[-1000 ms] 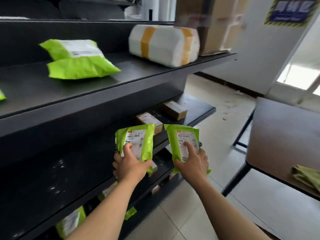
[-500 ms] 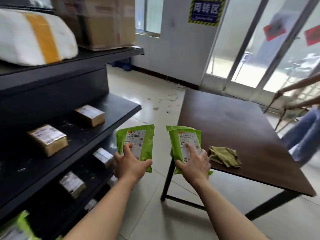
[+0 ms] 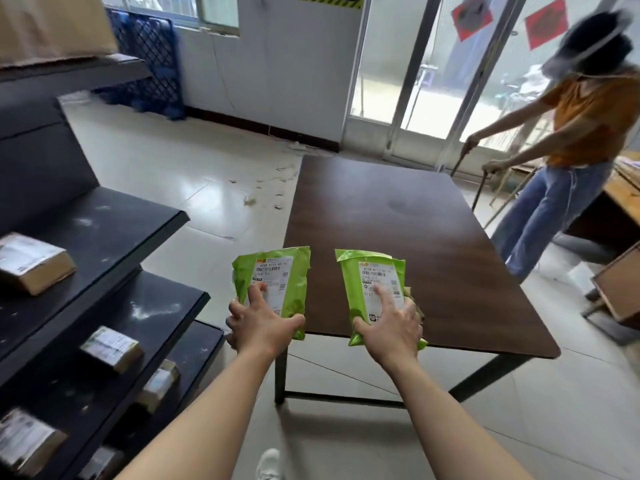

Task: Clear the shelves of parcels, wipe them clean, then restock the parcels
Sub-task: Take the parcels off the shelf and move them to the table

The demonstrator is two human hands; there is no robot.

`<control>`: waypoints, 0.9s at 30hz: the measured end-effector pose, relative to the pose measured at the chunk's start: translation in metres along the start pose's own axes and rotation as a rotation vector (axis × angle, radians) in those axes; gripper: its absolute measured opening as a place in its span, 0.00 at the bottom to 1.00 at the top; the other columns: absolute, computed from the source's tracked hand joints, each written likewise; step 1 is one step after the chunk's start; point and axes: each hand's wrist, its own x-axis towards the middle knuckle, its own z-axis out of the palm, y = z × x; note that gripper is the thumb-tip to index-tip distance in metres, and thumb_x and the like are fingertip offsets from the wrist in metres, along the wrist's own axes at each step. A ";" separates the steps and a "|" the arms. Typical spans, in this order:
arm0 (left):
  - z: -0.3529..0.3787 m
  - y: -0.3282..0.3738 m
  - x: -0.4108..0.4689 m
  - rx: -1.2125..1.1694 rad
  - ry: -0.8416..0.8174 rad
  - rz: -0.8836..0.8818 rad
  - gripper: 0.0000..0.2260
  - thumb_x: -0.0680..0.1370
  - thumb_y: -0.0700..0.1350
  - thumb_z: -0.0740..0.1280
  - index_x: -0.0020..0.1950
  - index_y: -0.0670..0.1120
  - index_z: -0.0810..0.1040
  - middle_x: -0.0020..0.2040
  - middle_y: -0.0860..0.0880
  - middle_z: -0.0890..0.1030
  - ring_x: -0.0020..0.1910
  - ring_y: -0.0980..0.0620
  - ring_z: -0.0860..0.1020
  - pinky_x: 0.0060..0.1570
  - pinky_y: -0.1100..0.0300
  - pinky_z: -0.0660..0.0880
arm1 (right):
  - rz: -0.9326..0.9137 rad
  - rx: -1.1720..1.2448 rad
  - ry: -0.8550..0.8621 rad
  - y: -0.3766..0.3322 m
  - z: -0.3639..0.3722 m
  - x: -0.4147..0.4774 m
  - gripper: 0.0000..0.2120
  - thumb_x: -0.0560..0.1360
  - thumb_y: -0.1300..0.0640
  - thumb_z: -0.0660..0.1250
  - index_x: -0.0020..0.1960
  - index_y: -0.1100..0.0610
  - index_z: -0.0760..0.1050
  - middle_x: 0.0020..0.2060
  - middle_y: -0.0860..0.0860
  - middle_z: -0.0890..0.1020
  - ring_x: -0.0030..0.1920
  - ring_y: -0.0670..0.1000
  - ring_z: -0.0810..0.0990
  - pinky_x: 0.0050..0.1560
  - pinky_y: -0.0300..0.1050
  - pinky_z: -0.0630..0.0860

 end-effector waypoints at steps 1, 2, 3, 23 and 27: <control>0.007 0.006 0.011 0.001 -0.008 0.001 0.36 0.60 0.60 0.72 0.61 0.57 0.57 0.59 0.42 0.63 0.56 0.39 0.67 0.53 0.45 0.67 | 0.012 -0.005 -0.005 0.000 0.003 0.013 0.36 0.70 0.39 0.68 0.74 0.39 0.59 0.65 0.59 0.64 0.65 0.61 0.64 0.68 0.54 0.61; 0.012 0.013 0.022 0.002 -0.017 -0.001 0.36 0.60 0.59 0.72 0.61 0.57 0.57 0.58 0.42 0.63 0.56 0.40 0.67 0.52 0.46 0.67 | 0.023 -0.014 -0.012 -0.002 0.006 0.025 0.36 0.70 0.39 0.68 0.74 0.39 0.58 0.66 0.60 0.63 0.66 0.61 0.64 0.68 0.54 0.60; 0.019 0.018 0.035 0.007 -0.026 -0.003 0.35 0.60 0.59 0.72 0.61 0.57 0.57 0.58 0.42 0.63 0.56 0.40 0.67 0.52 0.46 0.67 | 0.032 -0.022 -0.017 -0.004 0.009 0.039 0.36 0.70 0.39 0.68 0.74 0.39 0.58 0.66 0.60 0.63 0.66 0.61 0.64 0.68 0.54 0.60; 0.145 0.090 0.235 0.200 -0.216 -0.061 0.38 0.61 0.61 0.72 0.63 0.57 0.55 0.63 0.41 0.62 0.60 0.39 0.66 0.59 0.45 0.67 | 0.175 -0.092 -0.149 -0.012 0.095 0.254 0.36 0.71 0.37 0.67 0.74 0.38 0.55 0.70 0.59 0.59 0.68 0.60 0.62 0.71 0.54 0.60; 0.173 0.091 0.256 0.232 -0.215 -0.103 0.39 0.62 0.61 0.73 0.65 0.57 0.54 0.64 0.41 0.61 0.62 0.38 0.65 0.61 0.44 0.66 | 0.160 -0.114 -0.199 -0.004 0.118 0.284 0.36 0.71 0.38 0.67 0.75 0.38 0.55 0.71 0.60 0.58 0.69 0.60 0.61 0.71 0.54 0.59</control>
